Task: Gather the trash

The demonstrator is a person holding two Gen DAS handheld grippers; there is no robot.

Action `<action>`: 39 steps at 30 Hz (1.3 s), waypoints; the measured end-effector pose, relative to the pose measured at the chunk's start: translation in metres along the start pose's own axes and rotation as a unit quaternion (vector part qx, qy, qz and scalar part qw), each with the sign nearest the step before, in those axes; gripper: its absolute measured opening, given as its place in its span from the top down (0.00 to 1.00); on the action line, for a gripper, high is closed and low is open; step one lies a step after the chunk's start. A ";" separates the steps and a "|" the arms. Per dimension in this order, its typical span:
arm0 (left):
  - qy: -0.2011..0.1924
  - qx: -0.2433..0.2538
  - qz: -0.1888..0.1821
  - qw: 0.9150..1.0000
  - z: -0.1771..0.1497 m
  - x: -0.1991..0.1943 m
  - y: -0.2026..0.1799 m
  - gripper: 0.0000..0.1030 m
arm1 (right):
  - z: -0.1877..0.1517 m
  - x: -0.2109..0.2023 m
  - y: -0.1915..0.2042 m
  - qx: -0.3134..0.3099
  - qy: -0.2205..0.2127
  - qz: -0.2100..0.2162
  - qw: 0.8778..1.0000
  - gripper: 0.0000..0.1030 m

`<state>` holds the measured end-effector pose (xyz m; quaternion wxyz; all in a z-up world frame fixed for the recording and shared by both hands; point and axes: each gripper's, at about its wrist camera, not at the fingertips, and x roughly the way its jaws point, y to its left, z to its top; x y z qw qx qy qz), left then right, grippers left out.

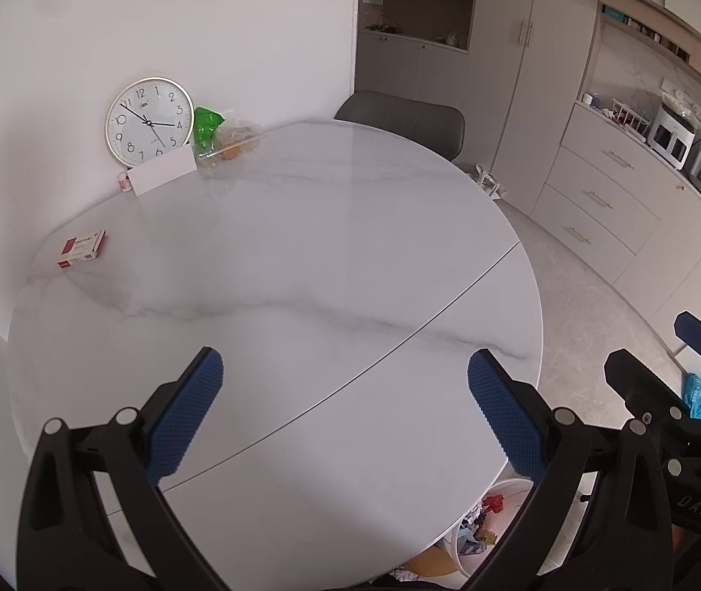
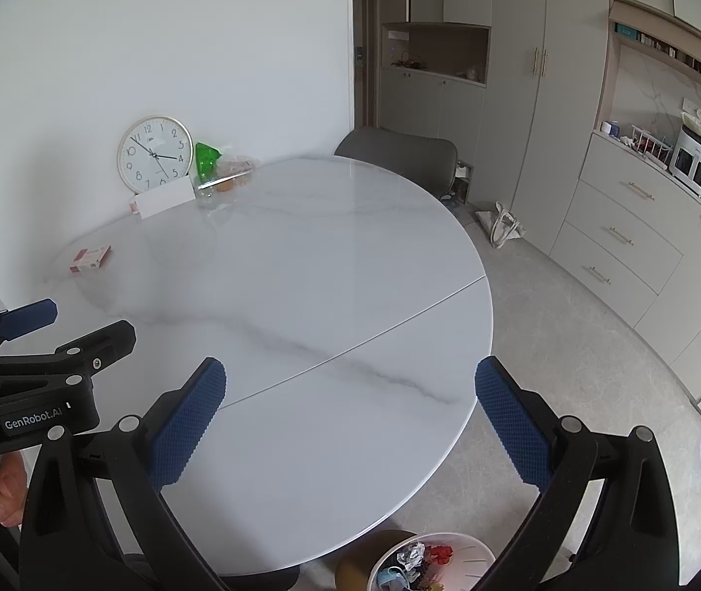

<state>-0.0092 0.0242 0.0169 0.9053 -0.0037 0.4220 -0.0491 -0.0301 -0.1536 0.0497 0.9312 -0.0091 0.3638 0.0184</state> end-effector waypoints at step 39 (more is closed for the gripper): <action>0.006 0.016 -0.010 1.000 0.001 0.006 -0.009 0.07 | -0.001 0.007 0.002 0.007 0.006 0.000 1.000 0.02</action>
